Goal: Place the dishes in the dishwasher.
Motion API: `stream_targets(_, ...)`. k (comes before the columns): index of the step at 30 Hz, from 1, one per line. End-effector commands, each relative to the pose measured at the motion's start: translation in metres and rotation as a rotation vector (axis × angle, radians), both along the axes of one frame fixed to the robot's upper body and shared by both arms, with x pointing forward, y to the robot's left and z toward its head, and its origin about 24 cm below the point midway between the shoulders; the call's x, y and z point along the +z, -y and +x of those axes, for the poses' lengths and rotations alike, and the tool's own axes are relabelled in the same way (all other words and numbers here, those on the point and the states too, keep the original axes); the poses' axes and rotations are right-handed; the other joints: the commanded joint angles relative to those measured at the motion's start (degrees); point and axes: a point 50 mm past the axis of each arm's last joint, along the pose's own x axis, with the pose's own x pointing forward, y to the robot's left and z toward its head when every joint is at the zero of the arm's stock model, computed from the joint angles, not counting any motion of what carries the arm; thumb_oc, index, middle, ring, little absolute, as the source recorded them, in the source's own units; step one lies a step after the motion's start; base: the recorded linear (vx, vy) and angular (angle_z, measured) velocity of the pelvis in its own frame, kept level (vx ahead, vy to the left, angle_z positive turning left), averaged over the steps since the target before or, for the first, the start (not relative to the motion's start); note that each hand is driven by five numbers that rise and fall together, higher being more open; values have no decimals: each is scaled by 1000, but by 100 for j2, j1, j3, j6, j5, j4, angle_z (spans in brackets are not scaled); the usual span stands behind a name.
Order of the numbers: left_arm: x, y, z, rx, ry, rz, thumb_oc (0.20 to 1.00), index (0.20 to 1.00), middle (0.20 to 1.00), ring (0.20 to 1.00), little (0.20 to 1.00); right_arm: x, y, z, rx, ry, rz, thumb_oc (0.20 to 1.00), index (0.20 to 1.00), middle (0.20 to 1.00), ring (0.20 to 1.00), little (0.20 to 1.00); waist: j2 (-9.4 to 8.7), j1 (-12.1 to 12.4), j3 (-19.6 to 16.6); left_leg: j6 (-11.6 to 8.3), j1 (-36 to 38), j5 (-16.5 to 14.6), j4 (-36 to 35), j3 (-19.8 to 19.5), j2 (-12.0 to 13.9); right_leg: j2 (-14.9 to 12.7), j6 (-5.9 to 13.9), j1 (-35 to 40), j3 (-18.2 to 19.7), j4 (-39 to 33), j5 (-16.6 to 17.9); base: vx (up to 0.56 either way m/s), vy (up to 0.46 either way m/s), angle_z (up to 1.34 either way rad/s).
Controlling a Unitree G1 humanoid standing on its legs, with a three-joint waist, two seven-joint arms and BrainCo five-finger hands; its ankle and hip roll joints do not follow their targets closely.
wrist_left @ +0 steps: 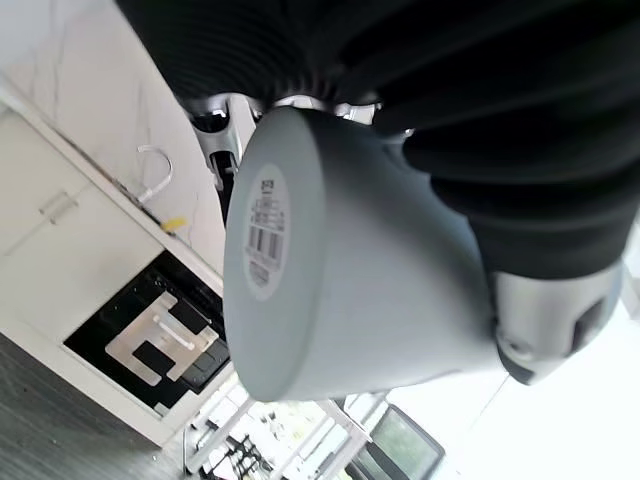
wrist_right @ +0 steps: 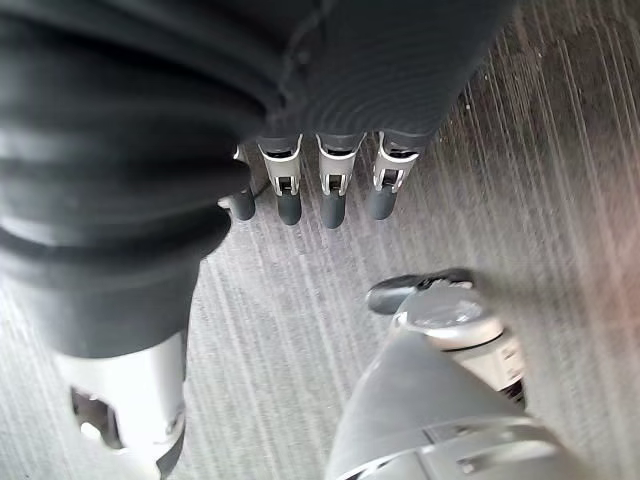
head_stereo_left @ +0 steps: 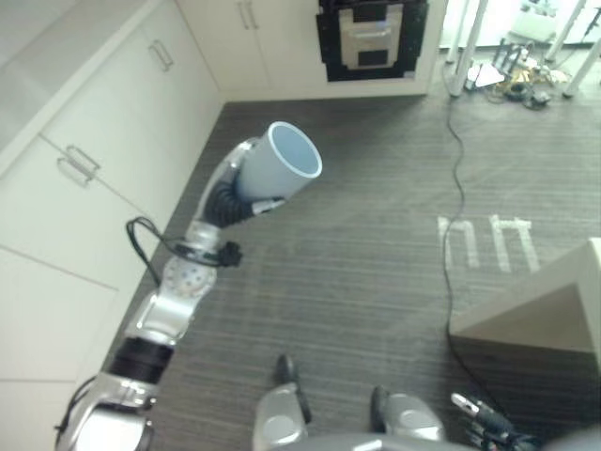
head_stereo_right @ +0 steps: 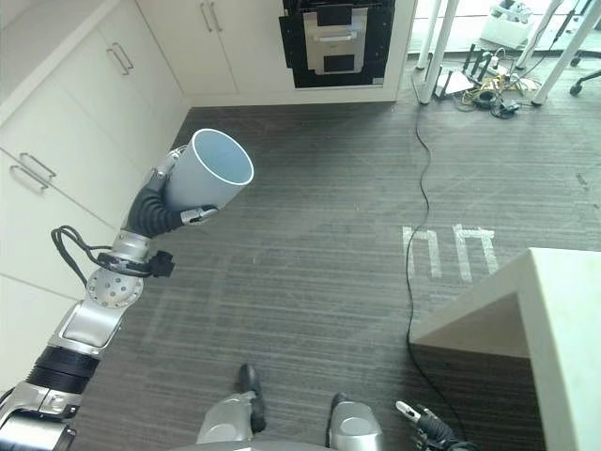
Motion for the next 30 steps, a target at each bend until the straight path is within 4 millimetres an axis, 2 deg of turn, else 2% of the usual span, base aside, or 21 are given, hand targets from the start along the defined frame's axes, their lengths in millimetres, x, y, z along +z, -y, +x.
stream_targets(1, 30, 9, -6, -64, 161, 33, 200, 200, 200, 200, 200, -5, -17, -9, -14, 25, 8, 1000, 1000, 1000, 1000, 1000, -27, 86, -440, 158, -26, -586, 76, 146, -258, -905, 503, -249, -721, 2117, 671, 420, 429, 24)
stream_targets(2, 29, 9, -5, -66, 159, 35, 200, 200, 200, 200, 200, -5, -18, -9, -8, 27, 8, 1000, 1000, 1000, 1000, 1000, -75, 86, -457, 163, 65, -716, 51, 106, -360, -1005, 579, -299, -670, 2325, 703, 434, 461, 34)
stream_targets(3, 29, 11, -4, -72, 160, 39, 200, 200, 200, 200, 200, -5, -20, -6, 21, 44, 7, 1000, 1000, 1000, 1000, 1000, -74, 67, -451, 262, 260, -785, -95, 173, -452, -1054, 610, -556, -666, 2737, 847, 180, 193, 34)
stream_targets(5, 33, 12, -3, -83, 165, 40, 200, 200, 200, 200, 200, -4, -21, -1, 26, 71, 18, 1000, 1000, 1000, 1000, 1000, -43, -38, -378, 366, 492, -793, -262, 237, -522, -448, 582, -1033, -761, 2665, 924, 163, 122, 13)
stream_targets(6, 35, 13, -3, -89, 166, 44, 200, 200, 200, 200, 200, -3, -21, 2, 22, 78, 24, 1000, 1000, 1000, 1000, 1000, -36, -82, -354, 366, 630, -818, -337, 227, -545, -326, 555, -1196, -838, 2557, 863, 207, 33, -4)
stream_targets(8, 39, 15, -1, -95, 171, 56, 200, 200, 200, 200, 200, -1, -21, 8, 19, 83, 30, 1000, 1000, 1000, 1000, 1000, -30, -158, -293, 348, 880, -856, -475, 235, -548, -280, 496, -1445, -1033, 2235, 787, 199, -48, 13)
stream_targets(10, 45, 20, 2, -99, 169, 67, 200, 200, 200, 200, 200, 0, -21, 13, 17, 86, 41, 1000, 1000, 1000, 1000, 1000, -142, -321, -208, 353, 1181, -1038, -572, 174, -630, -268, 552, -1768, -942, 1272, 1100, 298, -187, 17)
stream_targets(11, 46, 22, 2, -104, 167, 74, 200, 200, 200, 200, 200, 0, -22, 15, 13, 91, 47, 1000, 1000, 1000, 1000, 1000, -232, -429, -202, 353, 1311, -1167, -604, 117, -713, -228, 644, -1935, -741, 561, 1418, 352, -240, 27)
stream_targets(13, 46, 23, 2, -120, 160, 85, 200, 200, 200, 200, 200, -1, -23, 15, -5, 90, 58, 1000, 1000, 1000, 1000, 1000, -295, -526, -218, 373, 1503, -1372, -642, 54, -785, -275, 799, -2067, -552, -108, 1832, 394, -244, 41)
stream_targets(16, 43, 23, 3, -140, 147, 98, 200, 200, 200, 200, 200, -4, -27, 11, -37, 74, 73, 1000, 1000, 1000, 1000, 1000, -306, -616, -265, 425, 1699, -1634, -586, 0, -830, -375, 914, -2155, -409, -400, 2139, 367, -266, 51)
stream_targets(19, 37, 23, 1, -151, 128, 92, 200, 200, 200, 200, 200, -6, -28, 5, -53, 58, 76, 1000, 1000, 1000, 1000, 1000, -269, -650, -398, 419, 1862, -1919, -292, 44, -746, -358, 761, -2092, -475, -173, 1860, 386, -343, 35)
stream_targets(22, 32, 25, -2, -147, 117, 70, 200, 200, 200, 200, 200, -4, -22, 6, -25, 57, 53, 1000, 1000, 1000, 1000, 1000, -169, -687, -536, 214, 2130, -2109, 110, 0, -588, -183, 481, -1989, -564, 79, 1470, 344, -303, -15)
stream_targets(23, 31, 26, -4, -141, 121, 65, 200, 200, 200, 200, 200, -3, -20, 8, -9, 59, 42, 1000, 1000, 1000, 1000, 1000, -127, -685, -590, 62, 2152, -1909, 363, -53, -519, -66, 347, -1917, -605, 74, 1360, 310, -357, -57)
stream_targets(24, 33, 25, -6, -135, 130, 53, 200, 200, 200, 200, 200, 0, -14, 9, 3, 67, 24, 1000, 1000, 1000, 1000, 1000, -52, -690, -664, -230, 2125, -1313, 886, -145, -380, 152, 131, -1795, -662, 25, 1191, 304, -426, -66)
stream_targets(25, 35, 24, -8, -133, 138, 46, 200, 200, 200, 200, 200, 2, -9, 10, 6, 73, 15, 1000, 1000, 1000, 1000, 1000, -44, -676, -699, -423, 1966, -760, 1518, -177, -248, 283, -39, -1674, -666, -36, 1072, 408, -614, -75)
stream_targets(26, 38, 18, -11, -141, 137, 35, 200, 200, 200, 200, 200, 5, -3, 10, 8, 75, 3, 1000, 1000, 1000, 1000, 1000, -151, -587, -716, -513, 1201, -391, 2939, -183, -39, 387, -315, -1368, -588, -123, 837, 387, -582, -41)
stream_targets(27, 39, 16, -11, -150, 127, 37, 200, 200, 200, 200, 200, 5, 0, 8, -4, 76, 2, 1000, 1000, 1000, 1000, 1000, -220, -530, -692, -499, 750, -314, 3586, -129, 155, 425, -439, -1166, -564, -186, 744, 400, -509, -28)
stream_targets(28, 39, 14, -10, -156, 120, 42, 200, 200, 200, 200, 200, 5, 1, 7, -12, 76, 4, 1000, 1000, 1000, 1000, 1000, -252, -474, -656, -370, 405, -467, 3732, -153, 146, 436, -458, -1020, -503, -220, 707, 292, -234, -3)
stream_targets(29, 40, 12, -10, -158, 117, 43, 200, 200, 200, 200, 200, 5, 2, 6, -10, 75, 5, 1000, 1000, 1000, 1000, 1000, -256, -419, -620, -226, 152, -651, 3606, -164, 47, 459, -440, -878, -416, -252, 678, 294, -62, -30)
stream_targets(30, 38, 10, -9, -150, 112, 45, 200, 200, 200, 200, 200, 5, 1, 7, 2, 72, 4, 1000, 1000, 1000, 1000, 1000, -238, -361, -582, -81, 22, -838, 3159, -143, -131, 504, -385, -768, -262, -282, 658, 338, 29, -53)
